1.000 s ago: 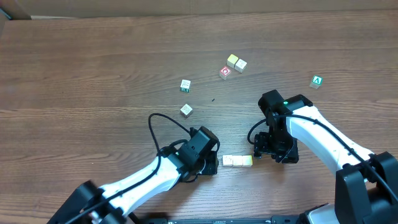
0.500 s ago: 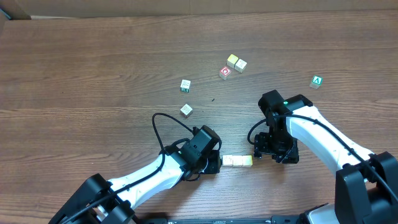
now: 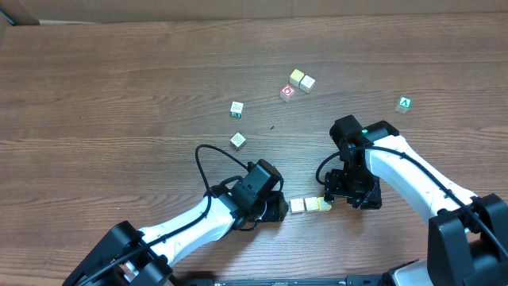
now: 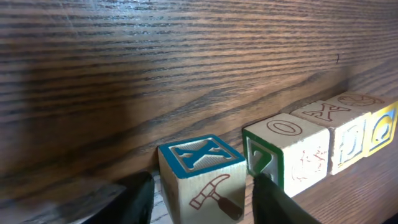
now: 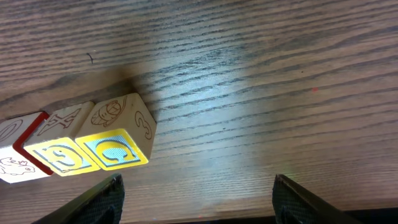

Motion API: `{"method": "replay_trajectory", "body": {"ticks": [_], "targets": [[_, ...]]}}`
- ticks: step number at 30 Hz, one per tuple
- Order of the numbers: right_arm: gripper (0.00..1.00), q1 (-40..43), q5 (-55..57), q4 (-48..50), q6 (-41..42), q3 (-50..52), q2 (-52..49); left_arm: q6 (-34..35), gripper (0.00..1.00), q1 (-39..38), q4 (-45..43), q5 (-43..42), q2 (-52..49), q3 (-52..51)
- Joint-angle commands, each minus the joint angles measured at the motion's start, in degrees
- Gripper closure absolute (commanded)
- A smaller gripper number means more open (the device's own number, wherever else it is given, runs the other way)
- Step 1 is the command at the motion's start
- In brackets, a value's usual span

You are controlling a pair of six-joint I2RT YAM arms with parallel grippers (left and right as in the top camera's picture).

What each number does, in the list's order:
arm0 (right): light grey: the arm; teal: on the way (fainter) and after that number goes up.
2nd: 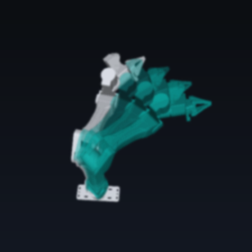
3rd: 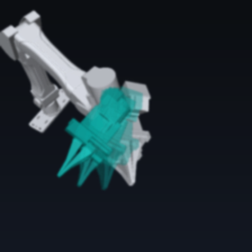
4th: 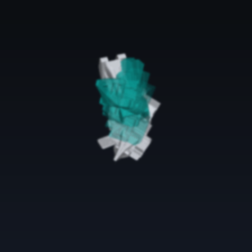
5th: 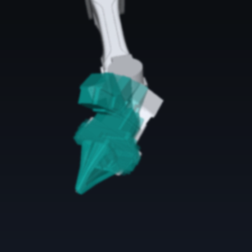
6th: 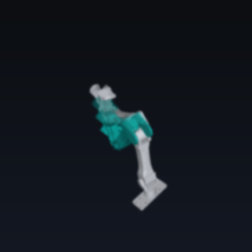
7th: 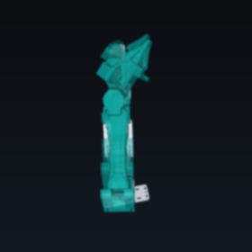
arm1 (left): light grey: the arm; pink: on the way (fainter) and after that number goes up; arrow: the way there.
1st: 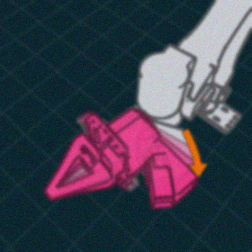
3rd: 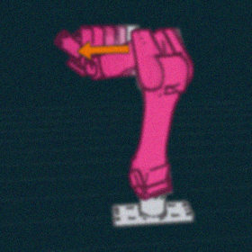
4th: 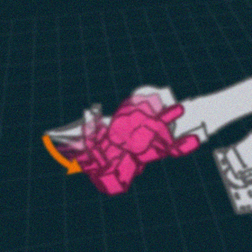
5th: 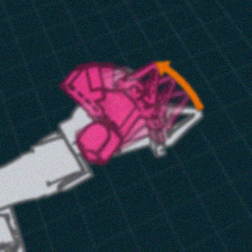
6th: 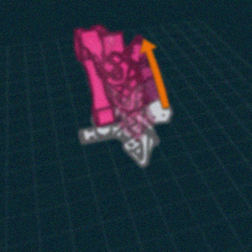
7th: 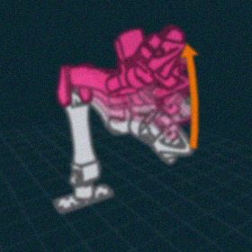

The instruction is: Flip 5 blocks

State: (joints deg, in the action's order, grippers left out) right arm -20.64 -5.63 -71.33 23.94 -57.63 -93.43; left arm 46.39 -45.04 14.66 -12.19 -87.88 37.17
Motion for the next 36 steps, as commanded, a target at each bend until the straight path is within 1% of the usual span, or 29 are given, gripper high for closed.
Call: {"method": "replay_trajectory", "body": {"ticks": [1,8,9,12,14,15,16,19,20,23,26,31,36], "targets": [[0.23,0.2,-0.1,-0.2,0.0,0.3,0.1,-1.0,0.61,-0.4,0.9,0.8,-0.4,-1.0],[0.23,0.2,-0.1,-0.2,0.2,0.3,0.1,-2.7,0.62,-0.4,2.2,1.4,7.0,-1.0],[0.23,0.2,-0.1,-0.1,0.3,0.3,0.1,-3.1,0.61,-0.4,3.6,1.4,9.7,-1.0],[0.23,0.2,-0.1,0.1,0.3,0.3,0.1,-3.1,0.55,-0.4,5.9,1.4,12.8,-1.0],[0.23,0.2,-0.1,0.3,0.3,0.3,0.1,-3.3,0.55,-0.4,7.9,1.8,14.3,-1.0],[0.23,0.2,-0.1,0.3,0.3,0.3,0.1,-3.3,0.57,-0.3,9.0,2.4,14.8,-1.0],[0.23,0.2,-0.1,0.3,0.3,0.3,0.1,-3.1,0.62,-0.2,10.2,3.6,15.0,-1.0],[0.23,0.2,-0.1,0.3,0.2,0.3,0.1,-1.6,0.92,0.6,13.4,6.8,14.8,-1.0],[0.23,0.2,-0.1,0.3,0.2,0.3,0.1,-1.6,0.96,1.0,14.0,7.4,14.7,-1.0],[0.23,0.2,-0.1,0.3,0.2,0.3,0.1,-1.6,0.96,2.5,15.4,8.8,13.9,-1.0],[0.23,0.2,-0.1,0.4,0.2,0.3,0.1,-3.2,0.96,3.6,15.1,9.7,12.1,-1.0],[0.23,0.2,-0.1,0.3,0.2,0.3,0.1,-5.7,0.96,3.7,11.9,7.9,6.9,-1.0],[0.23,0.2,-0.1,0.3,0.2,0.3,0.1,-6.1,0.96,3.7,7.6,5.3,2.4,-1.0]]}}
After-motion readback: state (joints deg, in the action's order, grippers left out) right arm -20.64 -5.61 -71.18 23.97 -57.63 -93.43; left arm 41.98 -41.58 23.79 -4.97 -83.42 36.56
